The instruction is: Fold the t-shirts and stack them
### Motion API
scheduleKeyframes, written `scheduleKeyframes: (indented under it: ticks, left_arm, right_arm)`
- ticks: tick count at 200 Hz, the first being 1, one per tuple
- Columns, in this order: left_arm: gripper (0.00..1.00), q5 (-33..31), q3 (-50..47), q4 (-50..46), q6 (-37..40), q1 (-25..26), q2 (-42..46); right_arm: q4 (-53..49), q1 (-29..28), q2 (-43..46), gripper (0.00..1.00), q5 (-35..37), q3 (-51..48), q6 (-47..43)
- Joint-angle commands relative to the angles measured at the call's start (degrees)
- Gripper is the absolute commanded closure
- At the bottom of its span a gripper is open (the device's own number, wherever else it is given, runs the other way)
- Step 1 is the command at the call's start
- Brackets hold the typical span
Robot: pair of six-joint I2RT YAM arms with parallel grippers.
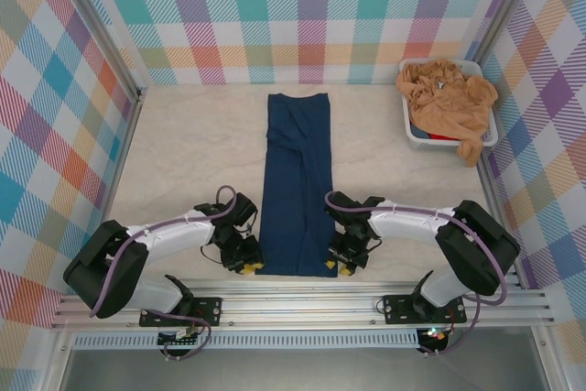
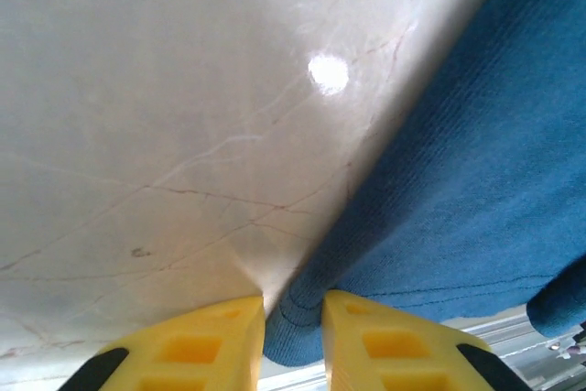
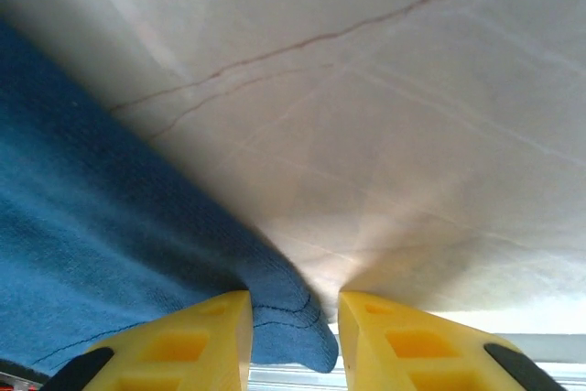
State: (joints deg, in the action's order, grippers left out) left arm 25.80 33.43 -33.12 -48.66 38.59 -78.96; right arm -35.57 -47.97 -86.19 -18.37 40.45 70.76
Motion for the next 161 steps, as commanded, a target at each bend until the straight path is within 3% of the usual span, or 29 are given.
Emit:
scheduleKeyframes:
  ticks: [1,30,63,109,161]
  left_arm:
    - [0.78,2.5,0.93,10.72,-0.44,3.52,-4.59]
    - [0.79,2.72,3.94,10.0,-1.43,5.69,-6.15]
    - [0.9,0.9,4.51,6.45,-1.19,6.49,-6.89]
    - [1.0,-0.29,5.93,4.83,-0.69,6.57,-5.51]
    - [1.0,1.57,6.19,-3.28,1.65,6.57,0.48]
  right_arm:
    - [0.42,-0.63,-0.53,0.68,-2.02,-0.85,1.35]
    - [1.11,-0.64,-0.24,0.68,-2.16,-0.71,2.01]
    - [3.2,-0.73,-1.67,0.75,-2.23,-0.28,3.05]
    - [2.37,-0.73,0.53,1.0,0.27,-0.04,3.58]
    - [-3.02,-0.73,4.28,1.0,0.22,0.25,1.34]
